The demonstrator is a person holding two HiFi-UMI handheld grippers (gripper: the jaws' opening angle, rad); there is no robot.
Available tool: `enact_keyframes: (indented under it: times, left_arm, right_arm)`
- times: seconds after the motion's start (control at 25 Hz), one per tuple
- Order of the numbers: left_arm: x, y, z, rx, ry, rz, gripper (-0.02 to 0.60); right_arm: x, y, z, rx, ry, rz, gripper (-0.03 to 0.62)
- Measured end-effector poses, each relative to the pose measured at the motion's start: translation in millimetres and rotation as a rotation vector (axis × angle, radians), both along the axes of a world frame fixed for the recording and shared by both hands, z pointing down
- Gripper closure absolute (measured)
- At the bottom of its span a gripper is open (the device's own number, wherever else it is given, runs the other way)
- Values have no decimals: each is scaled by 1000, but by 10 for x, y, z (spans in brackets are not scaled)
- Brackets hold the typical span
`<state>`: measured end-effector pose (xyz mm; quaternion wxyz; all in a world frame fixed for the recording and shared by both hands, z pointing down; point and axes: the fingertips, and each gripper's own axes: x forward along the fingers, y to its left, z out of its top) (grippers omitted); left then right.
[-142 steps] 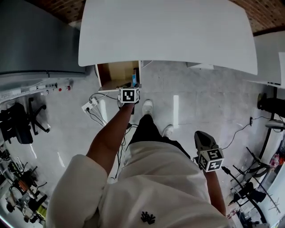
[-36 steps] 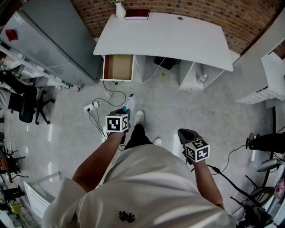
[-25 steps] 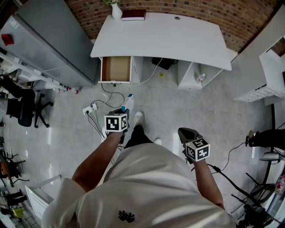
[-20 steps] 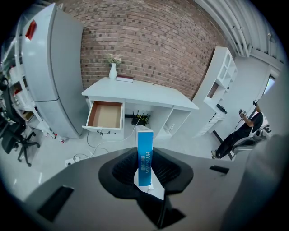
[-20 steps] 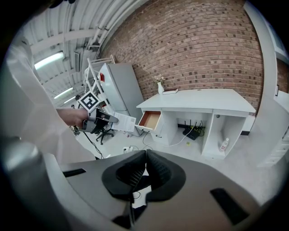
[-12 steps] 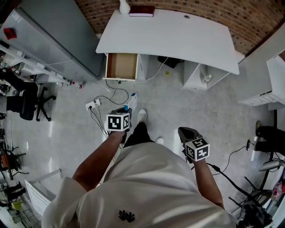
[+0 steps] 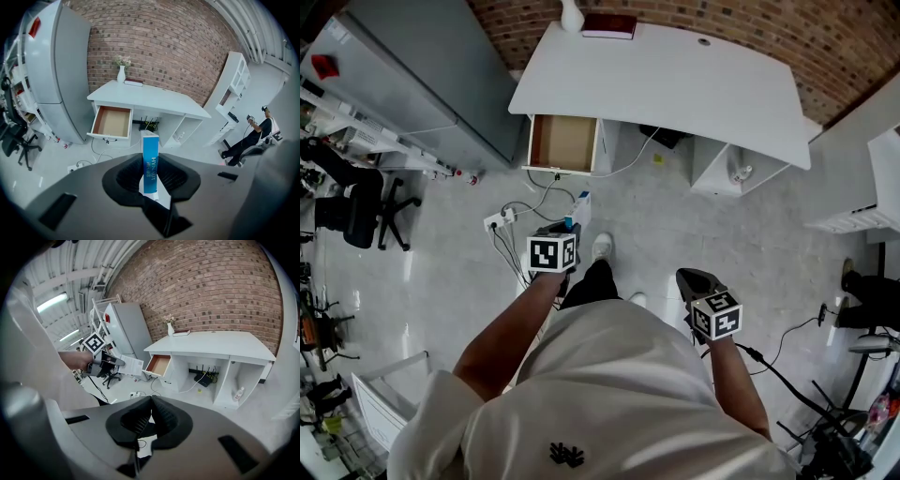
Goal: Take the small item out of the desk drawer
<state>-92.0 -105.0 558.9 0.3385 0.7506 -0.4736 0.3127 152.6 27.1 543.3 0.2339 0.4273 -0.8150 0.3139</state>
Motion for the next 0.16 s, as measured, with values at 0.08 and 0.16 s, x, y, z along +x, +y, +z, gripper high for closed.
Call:
enact_keyframes:
  times: [0.08, 0.16]
  left_arm:
    - [-7, -70, 8, -2, 0, -7, 483]
    - [-23, -156, 20, -4, -4, -14, 483]
  right_arm:
    - [-16, -79, -6, 4, -2, -10, 563]
    - [-29, -164, -4, 7, -5, -16, 563]
